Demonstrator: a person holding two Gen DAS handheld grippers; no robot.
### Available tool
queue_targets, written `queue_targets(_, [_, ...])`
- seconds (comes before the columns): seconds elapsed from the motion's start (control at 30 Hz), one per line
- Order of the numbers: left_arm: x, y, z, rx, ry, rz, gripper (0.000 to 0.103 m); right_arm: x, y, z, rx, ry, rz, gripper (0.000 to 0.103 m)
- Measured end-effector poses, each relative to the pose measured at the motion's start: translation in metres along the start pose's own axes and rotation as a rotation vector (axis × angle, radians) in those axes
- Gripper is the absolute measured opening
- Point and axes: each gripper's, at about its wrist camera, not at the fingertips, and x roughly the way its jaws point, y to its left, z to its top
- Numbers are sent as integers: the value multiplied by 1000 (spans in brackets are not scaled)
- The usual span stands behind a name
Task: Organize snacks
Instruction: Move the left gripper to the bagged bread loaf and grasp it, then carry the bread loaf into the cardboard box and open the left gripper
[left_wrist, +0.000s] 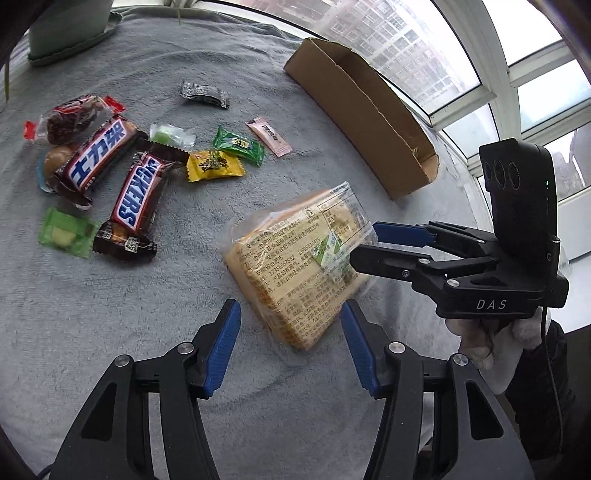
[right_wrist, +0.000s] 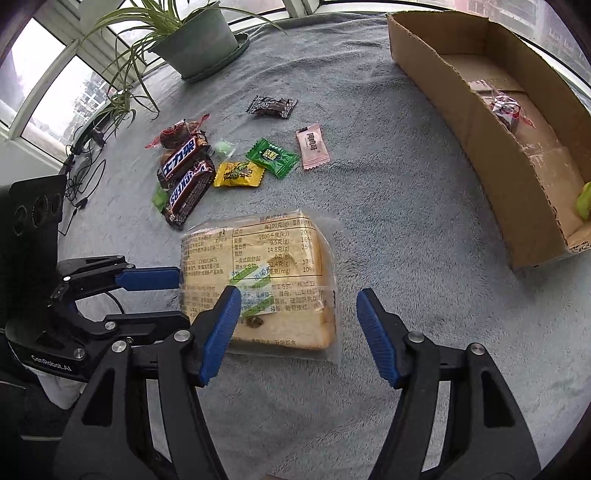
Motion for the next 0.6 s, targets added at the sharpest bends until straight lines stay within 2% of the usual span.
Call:
queue_targets(0.3, [7, -7, 1, 33, 7, 9, 55, 5, 1, 3, 11, 2, 30, 68])
queue_targets(0.4, [9, -7, 0, 34, 5, 21, 53, 7, 2, 3, 13, 8, 37, 66])
queue_targets(0.47, [11, -7, 0, 38, 7, 25, 47, 7, 3, 3, 12, 8, 41, 65])
queue_targets(0.6, [12, -9, 0, 52, 5, 36, 46, 7, 3, 3, 18, 9, 48, 63])
